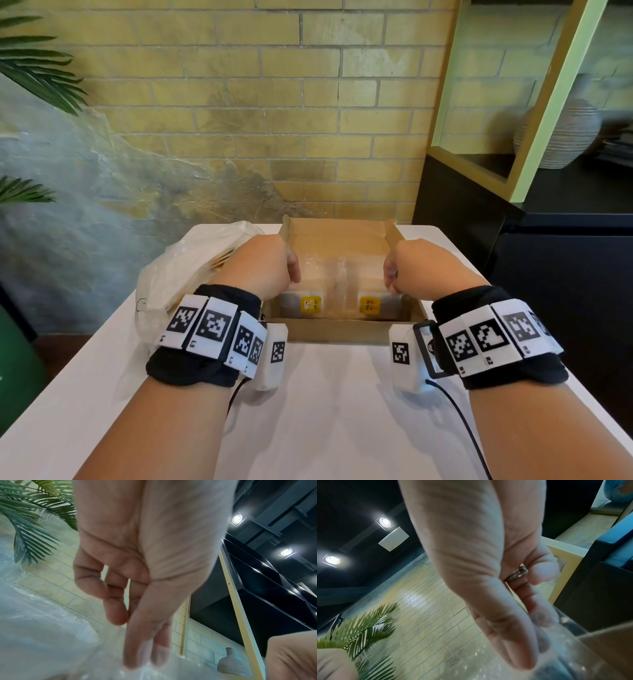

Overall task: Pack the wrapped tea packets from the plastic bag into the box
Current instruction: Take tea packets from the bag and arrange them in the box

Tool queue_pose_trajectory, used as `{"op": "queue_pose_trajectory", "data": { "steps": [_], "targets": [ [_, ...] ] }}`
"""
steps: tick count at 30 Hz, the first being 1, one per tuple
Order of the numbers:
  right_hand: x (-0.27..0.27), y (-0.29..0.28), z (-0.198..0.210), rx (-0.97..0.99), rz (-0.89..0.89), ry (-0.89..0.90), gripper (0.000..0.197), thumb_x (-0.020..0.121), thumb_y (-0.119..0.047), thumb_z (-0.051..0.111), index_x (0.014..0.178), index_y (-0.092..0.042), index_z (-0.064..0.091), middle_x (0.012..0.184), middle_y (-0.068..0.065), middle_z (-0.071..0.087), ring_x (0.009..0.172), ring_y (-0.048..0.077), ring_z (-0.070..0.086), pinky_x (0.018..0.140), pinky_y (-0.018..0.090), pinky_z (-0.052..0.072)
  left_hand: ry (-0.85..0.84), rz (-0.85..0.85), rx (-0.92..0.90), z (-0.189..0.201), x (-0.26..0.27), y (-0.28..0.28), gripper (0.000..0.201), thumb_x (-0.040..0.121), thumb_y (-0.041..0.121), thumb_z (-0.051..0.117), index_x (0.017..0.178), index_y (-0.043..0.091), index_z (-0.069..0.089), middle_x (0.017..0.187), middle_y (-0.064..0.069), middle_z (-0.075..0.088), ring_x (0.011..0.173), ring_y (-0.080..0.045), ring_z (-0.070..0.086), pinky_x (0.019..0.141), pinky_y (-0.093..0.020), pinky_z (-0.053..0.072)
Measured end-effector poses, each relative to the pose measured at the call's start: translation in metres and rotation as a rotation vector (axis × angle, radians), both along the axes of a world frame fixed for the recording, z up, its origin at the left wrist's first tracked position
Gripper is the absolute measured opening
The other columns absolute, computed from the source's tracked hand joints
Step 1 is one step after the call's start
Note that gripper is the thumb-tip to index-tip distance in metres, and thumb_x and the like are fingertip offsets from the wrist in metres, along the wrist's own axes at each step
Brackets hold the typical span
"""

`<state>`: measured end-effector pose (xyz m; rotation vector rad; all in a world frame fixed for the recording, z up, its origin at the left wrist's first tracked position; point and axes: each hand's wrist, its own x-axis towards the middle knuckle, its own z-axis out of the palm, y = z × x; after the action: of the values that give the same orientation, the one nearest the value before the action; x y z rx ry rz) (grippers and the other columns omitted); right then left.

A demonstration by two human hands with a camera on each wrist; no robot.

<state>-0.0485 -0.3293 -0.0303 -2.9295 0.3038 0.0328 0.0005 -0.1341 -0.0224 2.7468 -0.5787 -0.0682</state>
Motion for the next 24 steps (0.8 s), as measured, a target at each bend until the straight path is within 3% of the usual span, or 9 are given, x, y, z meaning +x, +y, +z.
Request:
{"op": "queue_pose_trajectory", "data": {
  "steps": [2, 5, 12, 15, 17, 19, 24],
  "targets": [
    [0.001, -0.002, -0.001, -0.007, 0.0, -0.031, 0.033, 0.081, -0.009, 0.062, 0.056, -0.027, 0.051, 0.094, 0.006, 0.066, 0.093, 0.025, 0.061, 0.09, 0.038, 0.05, 0.004, 0.011, -0.009, 0.0, 0.001, 0.001, 0.024, 0.082, -0.001, 0.063, 0.08, 0.02, 0.075, 0.099, -0.003, 0.069, 0.1, -0.021, 0.062, 0.094, -0.034, 0.049],
    [0.001, -0.004, -0.002, -0.008, 0.001, -0.043, 0.033, 0.081, -0.011, 0.062, 0.056, -0.028, 0.05, 0.095, 0.006, 0.066, 0.094, 0.024, 0.061, 0.092, 0.039, 0.049, 0.0, 0.0, -0.016, -0.002, 0.001, 0.003, 0.033, 0.079, 0.0, 0.065, 0.06, 0.027, 0.067, 0.089, 0.0, 0.069, 0.093, -0.019, 0.062, 0.089, -0.034, 0.051],
    [0.002, -0.008, -0.002, 0.043, 0.001, -0.031, 0.031, 0.083, -0.009, 0.061, 0.058, -0.025, 0.051, 0.094, 0.005, 0.064, 0.097, 0.025, 0.06, 0.093, 0.037, 0.048, 0.046, -0.015, 0.051, 0.002, -0.005, 0.002, 0.017, 0.08, 0.004, 0.067, 0.077, 0.019, 0.074, 0.09, 0.002, 0.065, 0.095, -0.017, 0.059, 0.093, -0.032, 0.048],
    [0.0, -0.011, 0.004, 0.034, 0.001, -0.05, 0.013, 0.085, -0.01, 0.06, 0.08, -0.019, 0.068, 0.1, 0.004, 0.066, 0.1, 0.022, 0.06, 0.092, 0.033, 0.047, 0.085, -0.022, 0.054, 0.004, -0.006, 0.003, 0.013, 0.08, 0.005, 0.068, 0.083, 0.017, 0.074, 0.086, 0.004, 0.063, 0.092, -0.014, 0.057, 0.089, -0.028, 0.046],
    [-0.001, -0.013, 0.007, 0.029, 0.001, -0.077, 0.014, 0.087, -0.011, 0.06, 0.093, -0.016, 0.07, 0.102, 0.004, 0.066, 0.101, 0.02, 0.06, 0.092, 0.032, 0.046, 0.102, -0.017, 0.06, 0.005, -0.006, 0.004, 0.013, 0.08, 0.006, 0.069, 0.081, 0.018, 0.074, 0.081, 0.006, 0.062, 0.088, -0.012, 0.056, 0.087, -0.026, 0.045],
    [-0.003, -0.013, 0.009, 0.031, 0.007, -0.124, 0.015, 0.087, -0.012, 0.059, 0.096, -0.016, 0.071, 0.102, 0.003, 0.067, 0.1, 0.019, 0.06, 0.092, 0.03, 0.046, 0.123, -0.008, 0.057, 0.005, -0.006, 0.004, 0.014, 0.08, 0.007, 0.069, 0.077, 0.02, 0.073, 0.076, 0.008, 0.061, 0.086, -0.012, 0.056, 0.085, -0.026, 0.045],
    [-0.004, -0.009, 0.011, 0.04, 0.043, -0.101, 0.016, 0.087, -0.012, 0.06, 0.097, -0.015, 0.071, 0.099, 0.002, 0.067, 0.099, 0.018, 0.061, 0.092, 0.029, 0.048, 0.122, 0.005, 0.054, 0.004, -0.006, 0.004, 0.014, 0.081, 0.008, 0.069, 0.09, 0.017, 0.075, 0.093, 0.001, 0.069, 0.093, -0.015, 0.061, 0.089, -0.027, 0.048]
  ]
}}
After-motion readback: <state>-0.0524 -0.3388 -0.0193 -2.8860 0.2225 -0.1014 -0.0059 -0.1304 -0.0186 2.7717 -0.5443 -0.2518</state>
